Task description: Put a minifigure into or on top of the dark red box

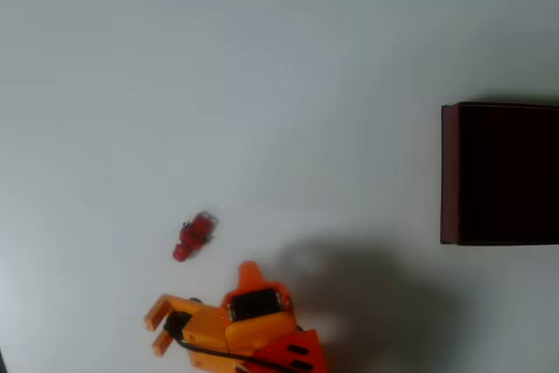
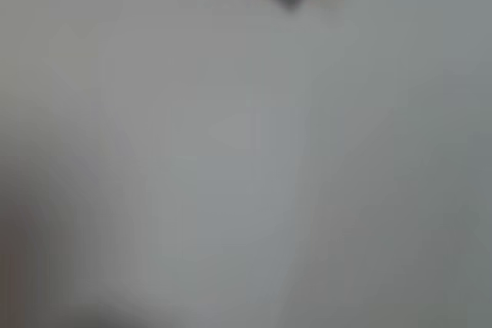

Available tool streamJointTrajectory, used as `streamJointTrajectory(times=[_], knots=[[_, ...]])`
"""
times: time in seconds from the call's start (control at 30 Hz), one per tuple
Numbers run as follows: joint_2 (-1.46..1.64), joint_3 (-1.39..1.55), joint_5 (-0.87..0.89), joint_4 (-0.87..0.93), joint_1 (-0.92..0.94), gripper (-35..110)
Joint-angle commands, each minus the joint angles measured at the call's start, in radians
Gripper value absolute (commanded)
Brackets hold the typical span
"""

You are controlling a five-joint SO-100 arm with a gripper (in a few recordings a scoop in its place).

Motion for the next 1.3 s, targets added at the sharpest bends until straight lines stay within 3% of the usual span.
streamJointTrajectory(times=[0.0,0.7,0.83,0.93,1.1,1.27], knots=[[0.012,0.002,-0.009,0.011,-0.011,0],[0.012,0.002,0.021,0.009,0.075,0],[0.011,0.002,0.028,0.009,0.086,5],[0.011,0.002,0.026,0.009,0.063,19],[0.011,0.002,0.069,0.008,-0.043,31],[0.012,0.002,0.069,0.008,-0.072,26]])
